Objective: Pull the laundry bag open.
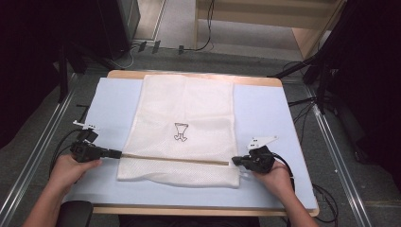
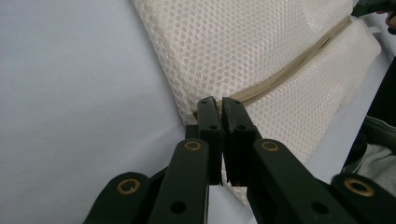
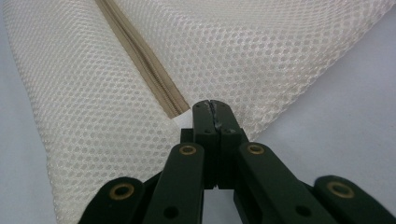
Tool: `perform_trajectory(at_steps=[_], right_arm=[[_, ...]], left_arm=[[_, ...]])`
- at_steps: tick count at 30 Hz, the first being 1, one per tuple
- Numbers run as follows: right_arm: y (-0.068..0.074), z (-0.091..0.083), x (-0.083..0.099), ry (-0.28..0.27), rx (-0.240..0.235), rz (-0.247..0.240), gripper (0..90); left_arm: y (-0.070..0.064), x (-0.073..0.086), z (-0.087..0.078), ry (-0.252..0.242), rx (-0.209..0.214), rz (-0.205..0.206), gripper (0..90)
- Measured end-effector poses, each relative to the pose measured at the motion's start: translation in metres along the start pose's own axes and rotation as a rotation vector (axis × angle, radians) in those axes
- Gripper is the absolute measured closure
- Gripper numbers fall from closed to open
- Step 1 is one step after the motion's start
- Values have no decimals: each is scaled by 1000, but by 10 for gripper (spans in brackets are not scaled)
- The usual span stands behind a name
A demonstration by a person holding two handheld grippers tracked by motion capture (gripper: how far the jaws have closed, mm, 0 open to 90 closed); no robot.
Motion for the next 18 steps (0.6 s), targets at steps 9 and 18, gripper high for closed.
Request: perform_trajectory(at_steps=[9,18], right_arm=[[-3,-1,-3,20,-19,28,900],[-5,-17,-17,-53,-33,75,770]], left_arm=[[-7,10,-4,-26,5,39,869],[-15,2,-11,-120,-30,76,653]])
Point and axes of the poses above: each handheld gripper's, and its own axes: z roughly forward along the jaws, x roughly out of its underside, y roughly to its left, the point moved 3 cm from there along z, roughly forward along the jaws, and after that the axes turned 1 degree about -x, right-handed, at the moved point
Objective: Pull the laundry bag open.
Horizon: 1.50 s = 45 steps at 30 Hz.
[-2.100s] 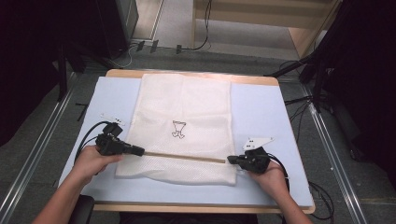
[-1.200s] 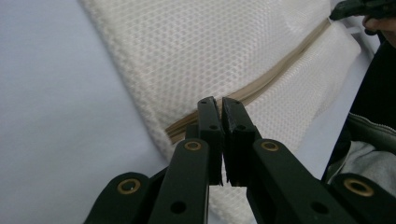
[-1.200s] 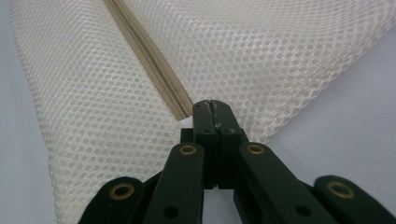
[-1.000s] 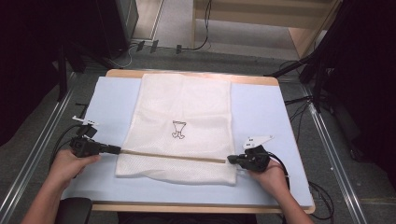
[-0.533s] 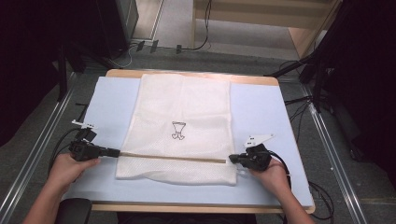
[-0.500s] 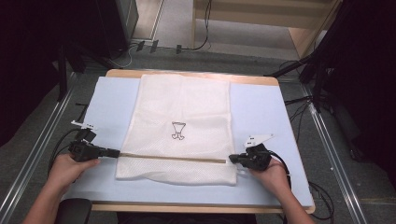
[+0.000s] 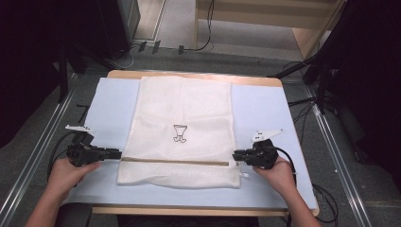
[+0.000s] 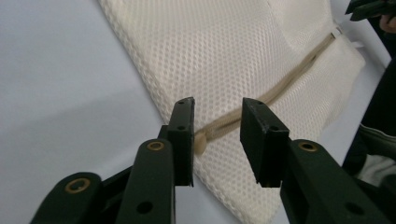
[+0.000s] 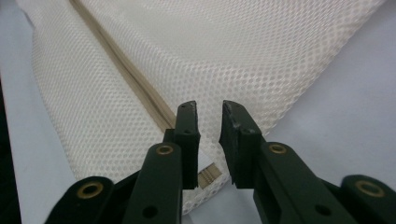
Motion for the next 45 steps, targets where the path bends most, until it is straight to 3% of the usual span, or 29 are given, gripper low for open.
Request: perform_trajectory(at_steps=[7,10,13,19,25,28,45], right_arm=[[-9,-10,-4,-40,55,22,610],[-15,-15,-4,-58,79,41,517],[-21,-18,-2,-70,109,50,458],[-30,-20,1,-86,171,83,360],[-41,-23,5,-105,217,106,332],[-46,-23,7,-115,224,126,323],[-53,-19,11,-104,246,148,313]], left_arm=[[-7,-14,-1,-79,-101,76,499],[-5,-21,-1,-126,-139,82,444],[-2,-26,1,-139,-180,84,390],[3,-35,9,-165,-202,97,366],[11,-40,12,-200,-251,74,363],[13,-39,11,-212,-252,76,344],[23,-26,13,-155,-276,79,339]])
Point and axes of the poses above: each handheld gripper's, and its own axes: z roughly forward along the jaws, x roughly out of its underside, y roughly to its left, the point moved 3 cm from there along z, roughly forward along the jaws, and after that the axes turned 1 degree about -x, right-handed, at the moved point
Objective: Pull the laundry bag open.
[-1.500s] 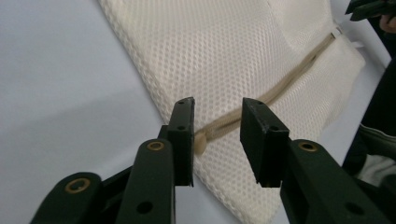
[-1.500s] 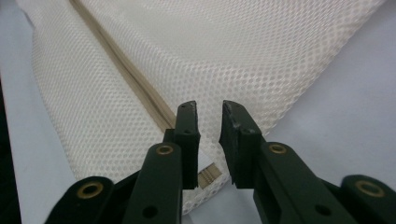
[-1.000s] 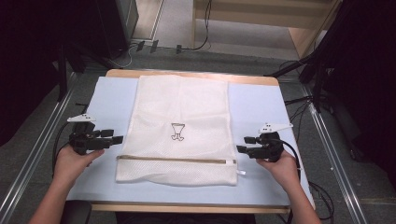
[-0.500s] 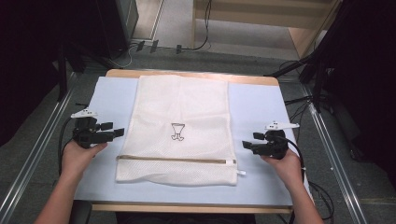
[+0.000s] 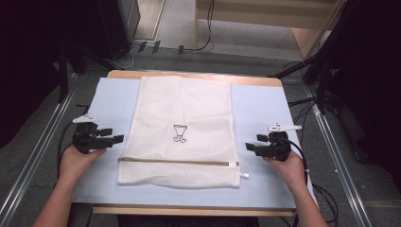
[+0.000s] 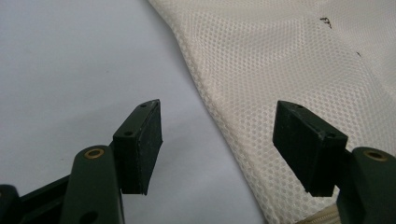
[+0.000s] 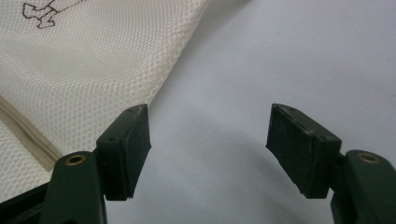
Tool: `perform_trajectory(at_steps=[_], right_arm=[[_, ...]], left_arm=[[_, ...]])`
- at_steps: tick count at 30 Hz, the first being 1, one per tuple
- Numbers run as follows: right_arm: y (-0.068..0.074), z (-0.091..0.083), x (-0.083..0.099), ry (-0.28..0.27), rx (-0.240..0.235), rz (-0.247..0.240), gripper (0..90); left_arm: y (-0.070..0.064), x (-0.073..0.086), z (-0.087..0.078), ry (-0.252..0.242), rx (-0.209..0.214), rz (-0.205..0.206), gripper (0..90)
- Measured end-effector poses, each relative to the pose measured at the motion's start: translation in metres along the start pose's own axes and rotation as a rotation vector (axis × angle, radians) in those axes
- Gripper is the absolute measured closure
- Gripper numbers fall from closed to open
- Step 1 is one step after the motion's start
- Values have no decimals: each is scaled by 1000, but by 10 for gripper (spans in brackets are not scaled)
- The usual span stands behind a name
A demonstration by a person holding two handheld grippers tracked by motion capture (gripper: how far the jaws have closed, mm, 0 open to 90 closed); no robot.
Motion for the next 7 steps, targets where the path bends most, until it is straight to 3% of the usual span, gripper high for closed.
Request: perform_trajectory(at_steps=[7], right_arm=[[-1,1,1,9,9,2,312]], left_arm=[[3,0,0,-3,-3,-19,332]])
Point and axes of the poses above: each handheld gripper's, and its own axes: z roughly forward along the jaws, x roughly out of its underside, y roughly to its left, the point moved 3 cm from there along z, roughly forward along the jaws, and after that the axes turned 1 degree about -x, right-handed, at the moved point
